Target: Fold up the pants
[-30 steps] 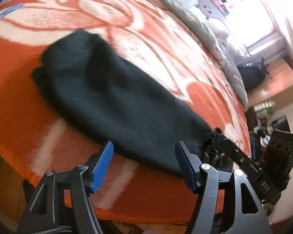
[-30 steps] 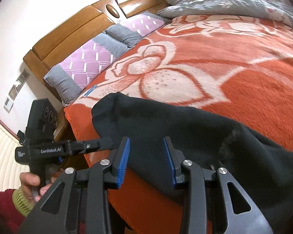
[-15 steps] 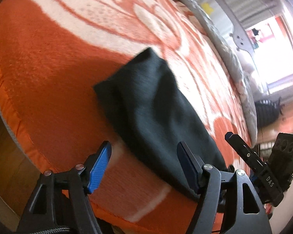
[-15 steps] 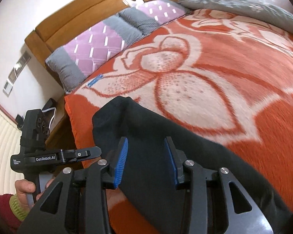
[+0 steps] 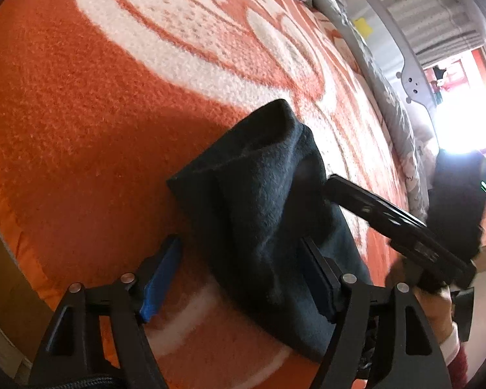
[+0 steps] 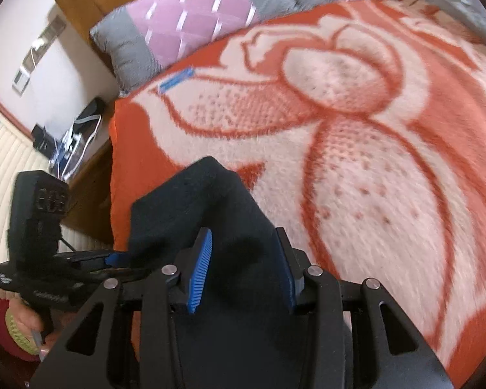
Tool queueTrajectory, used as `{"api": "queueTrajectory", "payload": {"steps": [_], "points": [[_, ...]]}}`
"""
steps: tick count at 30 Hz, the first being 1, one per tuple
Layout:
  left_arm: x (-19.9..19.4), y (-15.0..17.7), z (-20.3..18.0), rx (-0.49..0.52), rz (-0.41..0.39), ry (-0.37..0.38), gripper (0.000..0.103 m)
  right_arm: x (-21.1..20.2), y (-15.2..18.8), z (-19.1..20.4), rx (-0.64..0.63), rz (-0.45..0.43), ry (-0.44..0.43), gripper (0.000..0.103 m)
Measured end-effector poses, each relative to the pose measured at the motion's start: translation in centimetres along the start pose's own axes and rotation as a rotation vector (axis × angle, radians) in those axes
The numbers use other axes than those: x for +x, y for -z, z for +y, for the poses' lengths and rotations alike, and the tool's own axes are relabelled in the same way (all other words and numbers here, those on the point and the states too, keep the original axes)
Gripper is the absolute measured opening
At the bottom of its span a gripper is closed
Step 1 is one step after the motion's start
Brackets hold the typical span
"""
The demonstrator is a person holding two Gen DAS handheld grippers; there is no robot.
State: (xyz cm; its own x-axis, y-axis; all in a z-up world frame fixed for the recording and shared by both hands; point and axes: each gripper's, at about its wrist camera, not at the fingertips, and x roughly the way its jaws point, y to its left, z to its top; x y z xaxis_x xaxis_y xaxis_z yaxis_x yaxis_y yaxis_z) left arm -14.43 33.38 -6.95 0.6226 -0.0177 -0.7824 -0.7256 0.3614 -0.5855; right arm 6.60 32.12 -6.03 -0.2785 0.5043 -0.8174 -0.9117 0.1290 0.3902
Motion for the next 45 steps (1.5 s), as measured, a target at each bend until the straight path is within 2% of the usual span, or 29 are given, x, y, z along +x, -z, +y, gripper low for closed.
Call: {"api": "queueTrajectory", "payload": {"steps": [5, 8, 10, 13, 16, 22, 25, 31, 40, 45], "points": [[1.1, -0.2, -1.3, 0.029, -0.016, -0.029, 0.071, 2.4, -1.5, -1.2, 0.001, 0.071, -0.073, 0.040], [1.5, -0.5, -2.0, 0.059, -0.030, -0.066, 0.063, 3.0, -1.9, -1.4, 0.012, 0.080, -0.122, 0.040], [1.6, -0.5, -2.0, 0.070, -0.036, -0.084, 0.044, 3.0, -1.8, -1.1, 0.011, 0.075, -0.140, 0.028], [1.5, -0.8, -2.0, 0.065, -0.029, -0.050, 0.027, 2.1, -1.3, -0.5, 0.010, 0.039, -0.139, 0.020], [0.9, -0.9, -2.8, 0.075, -0.024, -0.019, 0.021, 0.3, -0.8, -0.2, 0.021, -0.014, -0.154, 0.018], [-2.4, 0.3, -7.3, 0.186, -0.070, 0.049, 0.018, -6.0, 0.9, 0.1, 0.054, -0.162, -0.175, 0.017], [-3.9, 1.1, -10.4, 0.254, -0.087, 0.103, 0.018, -10.1, 2.7, -0.3, 0.080, -0.255, -0.179, 0.017], [-5.5, 3.8, -16.6, 0.387, -0.081, 0.172, 0.018, -15.9, 6.8, -1.2, 0.135, -0.379, -0.169, 0.017], [-4.8, 8.2, -22.8, 0.546, -0.040, 0.207, 0.018, -21.5, 13.7, -3.1, 0.234, -0.519, -0.138, 0.016], [-3.5, 12.2, -26.2, 0.644, 0.008, 0.213, 0.018, -23.4, 17.8, -4.7, 0.306, -0.573, -0.115, 0.016]]}}
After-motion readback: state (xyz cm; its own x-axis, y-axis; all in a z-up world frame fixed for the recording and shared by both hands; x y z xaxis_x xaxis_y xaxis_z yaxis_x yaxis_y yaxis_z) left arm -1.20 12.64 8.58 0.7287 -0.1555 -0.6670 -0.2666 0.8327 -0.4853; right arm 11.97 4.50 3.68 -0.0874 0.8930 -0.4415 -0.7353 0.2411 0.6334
